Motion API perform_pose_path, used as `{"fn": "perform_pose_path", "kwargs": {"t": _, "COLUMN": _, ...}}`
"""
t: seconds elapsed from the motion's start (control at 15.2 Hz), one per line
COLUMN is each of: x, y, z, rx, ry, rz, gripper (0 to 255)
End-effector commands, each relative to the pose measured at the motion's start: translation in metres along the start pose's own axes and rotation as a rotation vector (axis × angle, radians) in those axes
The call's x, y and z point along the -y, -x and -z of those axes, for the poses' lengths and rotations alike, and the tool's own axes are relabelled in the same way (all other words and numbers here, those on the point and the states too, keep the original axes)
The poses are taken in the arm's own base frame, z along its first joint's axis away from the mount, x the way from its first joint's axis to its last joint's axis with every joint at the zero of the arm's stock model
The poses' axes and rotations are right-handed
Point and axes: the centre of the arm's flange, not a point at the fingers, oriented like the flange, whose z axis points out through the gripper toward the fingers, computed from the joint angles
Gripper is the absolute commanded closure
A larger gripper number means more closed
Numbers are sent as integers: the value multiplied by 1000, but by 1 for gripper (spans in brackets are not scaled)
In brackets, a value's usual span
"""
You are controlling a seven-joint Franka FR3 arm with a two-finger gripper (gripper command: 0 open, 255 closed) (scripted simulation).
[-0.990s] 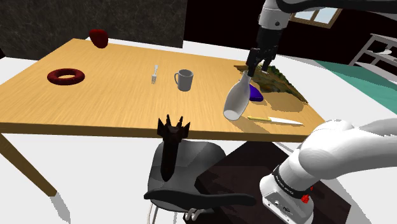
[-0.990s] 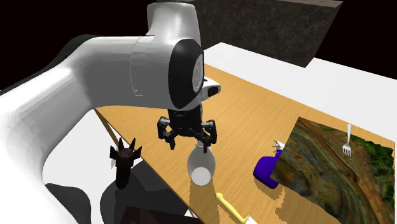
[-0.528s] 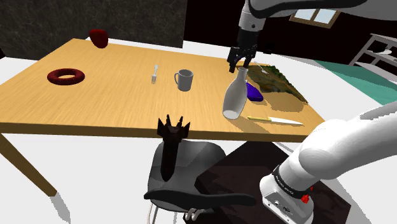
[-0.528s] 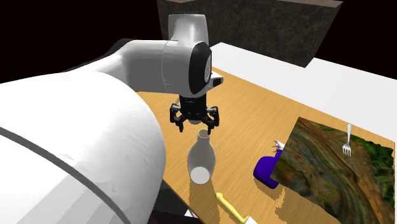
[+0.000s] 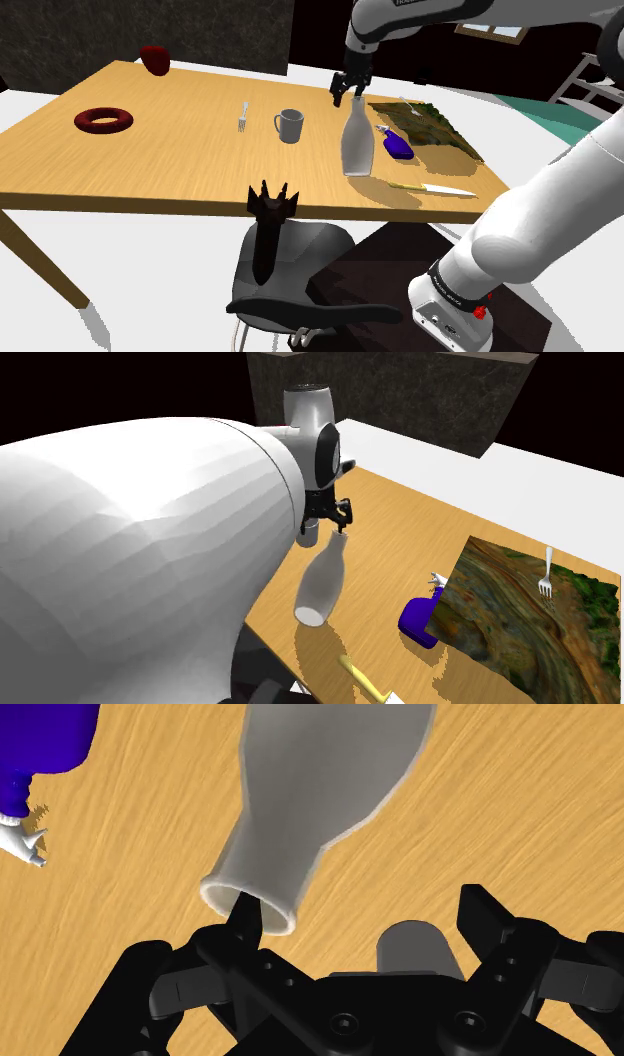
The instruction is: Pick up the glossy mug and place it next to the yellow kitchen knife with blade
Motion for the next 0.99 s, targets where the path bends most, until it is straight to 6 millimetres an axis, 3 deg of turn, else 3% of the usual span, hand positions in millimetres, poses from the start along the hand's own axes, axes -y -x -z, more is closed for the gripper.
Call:
{"fn": "perform_pose_path", "kwargs": {"t": 0.0, "x": 11, "y": -16, "z": -31, "rx": 120, "ry": -92, "rz": -27, "gripper": 0}}
{"fn": "perform_pose_path", "kwargs": {"t": 0.92, "x": 12, "y": -178, "z": -111, "rx": 95, "ry": -140, "rz": -26, "gripper": 0}}
